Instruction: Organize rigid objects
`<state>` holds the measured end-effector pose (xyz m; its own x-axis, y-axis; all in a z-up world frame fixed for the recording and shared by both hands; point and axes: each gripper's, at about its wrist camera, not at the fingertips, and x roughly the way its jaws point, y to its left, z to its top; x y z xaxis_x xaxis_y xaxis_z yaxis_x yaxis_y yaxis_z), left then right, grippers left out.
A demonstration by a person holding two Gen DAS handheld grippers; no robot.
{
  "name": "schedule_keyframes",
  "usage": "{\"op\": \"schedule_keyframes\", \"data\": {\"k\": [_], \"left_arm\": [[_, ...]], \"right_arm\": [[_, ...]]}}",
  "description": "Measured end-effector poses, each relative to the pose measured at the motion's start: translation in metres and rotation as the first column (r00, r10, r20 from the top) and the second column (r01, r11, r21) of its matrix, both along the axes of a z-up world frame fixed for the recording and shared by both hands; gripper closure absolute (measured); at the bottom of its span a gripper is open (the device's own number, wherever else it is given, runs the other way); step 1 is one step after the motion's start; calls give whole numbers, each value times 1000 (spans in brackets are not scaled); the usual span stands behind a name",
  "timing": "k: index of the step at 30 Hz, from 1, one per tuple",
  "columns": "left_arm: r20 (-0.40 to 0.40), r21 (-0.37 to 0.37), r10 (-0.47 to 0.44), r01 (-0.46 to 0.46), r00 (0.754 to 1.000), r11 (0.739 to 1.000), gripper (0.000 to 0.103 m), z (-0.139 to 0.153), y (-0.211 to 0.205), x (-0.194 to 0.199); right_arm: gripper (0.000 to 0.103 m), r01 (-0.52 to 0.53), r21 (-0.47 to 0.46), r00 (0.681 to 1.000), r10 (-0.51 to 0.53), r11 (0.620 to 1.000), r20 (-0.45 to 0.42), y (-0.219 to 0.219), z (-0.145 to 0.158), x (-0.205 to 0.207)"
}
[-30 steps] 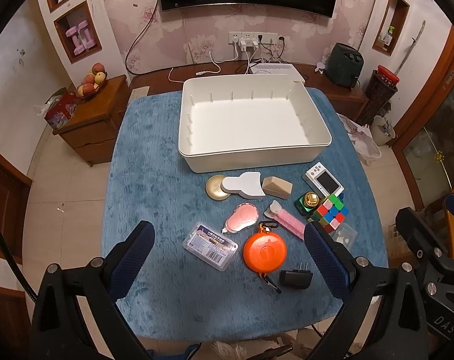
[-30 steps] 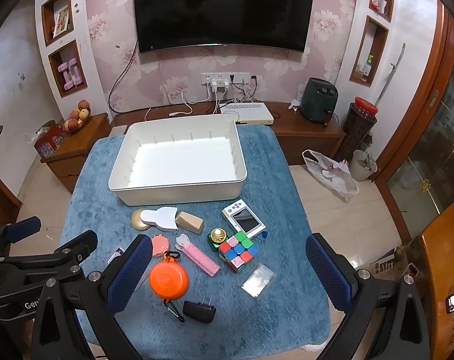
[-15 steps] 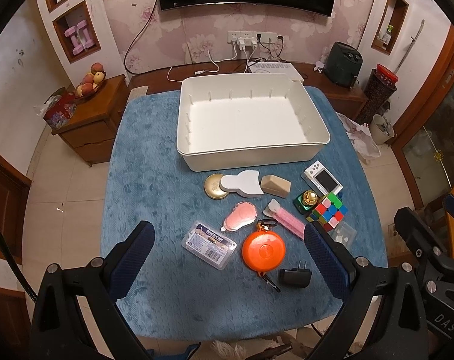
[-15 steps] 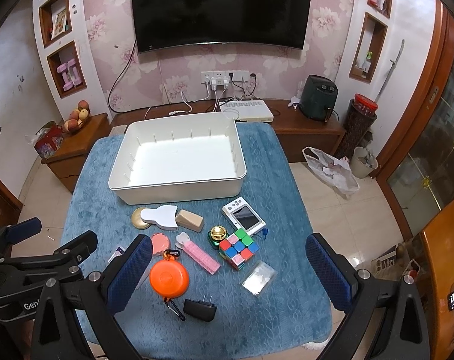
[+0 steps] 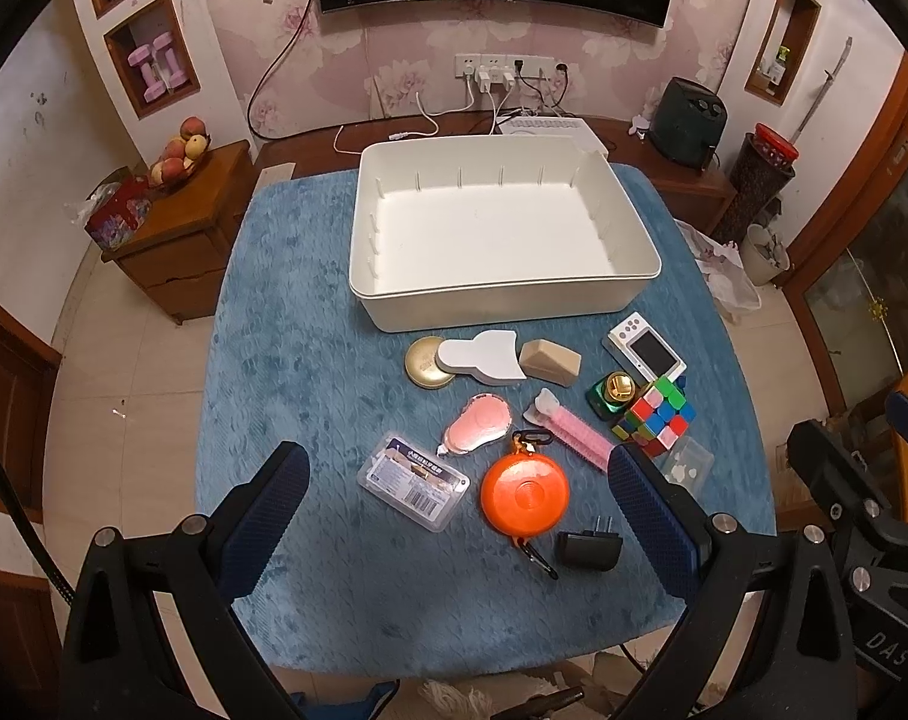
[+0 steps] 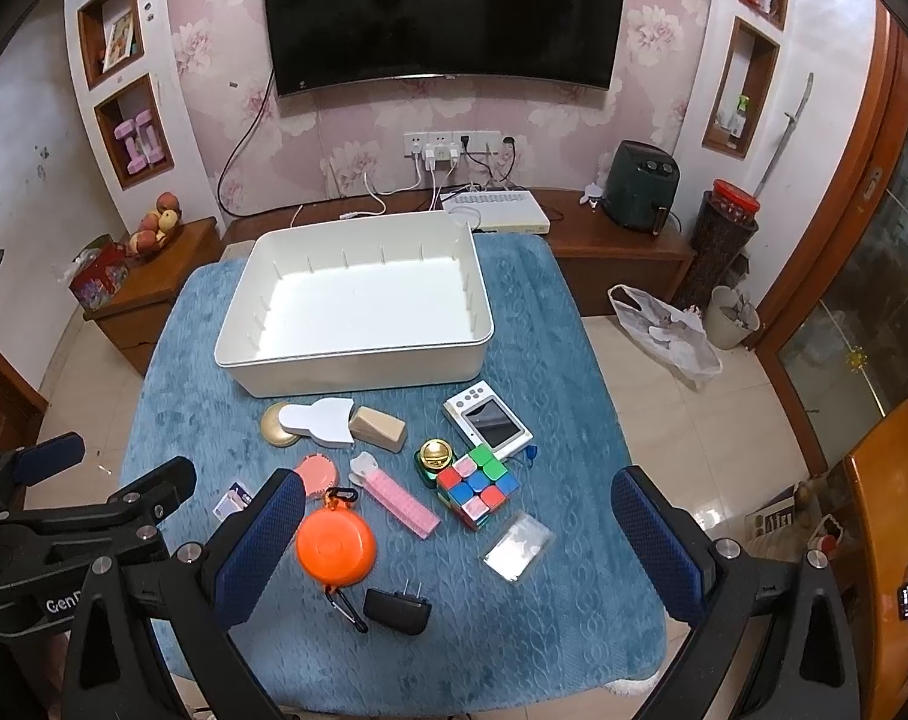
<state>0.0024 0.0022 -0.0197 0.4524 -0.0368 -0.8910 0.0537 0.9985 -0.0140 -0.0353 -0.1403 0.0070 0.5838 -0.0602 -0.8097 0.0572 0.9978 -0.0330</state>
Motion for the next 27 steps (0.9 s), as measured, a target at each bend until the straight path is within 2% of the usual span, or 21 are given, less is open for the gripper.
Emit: {"op": "schedule_keyframes", "data": {"k": [8, 14, 20, 27], "left_arm": [[-22, -2, 15, -15, 1000, 1000, 3, -5, -3, 0], [-51, -26, 51, -52, 997, 998, 3, -14, 2, 6], [-79, -33, 49, -52, 996, 998, 3, -27, -2, 10], [-115, -35, -3, -1, 993, 999, 3, -52, -11, 5]], "right_arm": [[1, -27, 34, 1000, 27, 999, -9, -13, -2, 3], [1, -104, 33, 995, 104, 994, 3, -17, -7, 6], [5, -228, -6, 973, 228, 974, -22, -13, -33, 6], [5, -372, -36, 928, 370, 928, -52, -5, -75, -5]]}}
